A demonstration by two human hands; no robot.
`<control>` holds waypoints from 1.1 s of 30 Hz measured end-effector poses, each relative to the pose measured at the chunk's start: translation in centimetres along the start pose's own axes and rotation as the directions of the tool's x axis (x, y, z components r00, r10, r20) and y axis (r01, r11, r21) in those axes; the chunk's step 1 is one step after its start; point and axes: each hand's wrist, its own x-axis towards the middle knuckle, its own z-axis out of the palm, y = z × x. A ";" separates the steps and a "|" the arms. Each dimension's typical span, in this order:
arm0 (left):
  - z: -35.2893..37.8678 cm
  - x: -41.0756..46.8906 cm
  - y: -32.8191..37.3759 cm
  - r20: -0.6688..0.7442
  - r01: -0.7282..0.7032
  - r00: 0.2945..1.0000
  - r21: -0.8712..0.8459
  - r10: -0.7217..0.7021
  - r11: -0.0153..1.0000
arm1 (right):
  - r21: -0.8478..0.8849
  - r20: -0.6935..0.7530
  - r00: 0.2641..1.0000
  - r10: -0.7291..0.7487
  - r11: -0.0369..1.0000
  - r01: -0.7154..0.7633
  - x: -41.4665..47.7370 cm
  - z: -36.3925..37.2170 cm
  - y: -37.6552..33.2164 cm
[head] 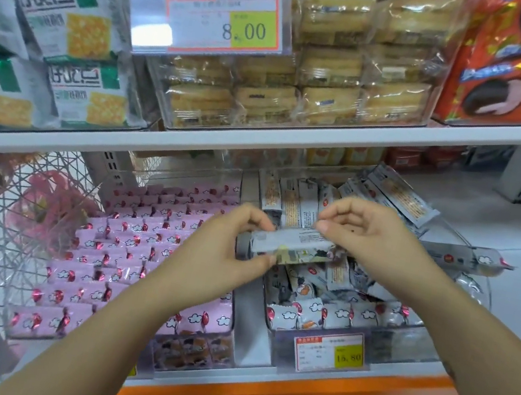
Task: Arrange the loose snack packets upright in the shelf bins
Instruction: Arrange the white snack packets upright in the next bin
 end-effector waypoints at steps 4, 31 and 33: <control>0.6 0.1 -0.3 -0.045 0.017 0.999 0.030 -0.016 0.999 | 0.003 0.138 0.990 0.010 1.000 -0.011 -0.2 -0.8 -0.3; 0.4 -0.2 -2.4 -0.022 -0.121 0.991 0.232 0.129 0.965 | -0.509 0.474 0.867 0.156 0.851 0.125 0.4 4.4 0.6; 0.0 -0.4 -2.6 -0.026 -0.117 0.992 0.248 0.127 0.962 | -0.524 0.511 0.837 0.194 0.842 0.125 0.0 4.8 0.3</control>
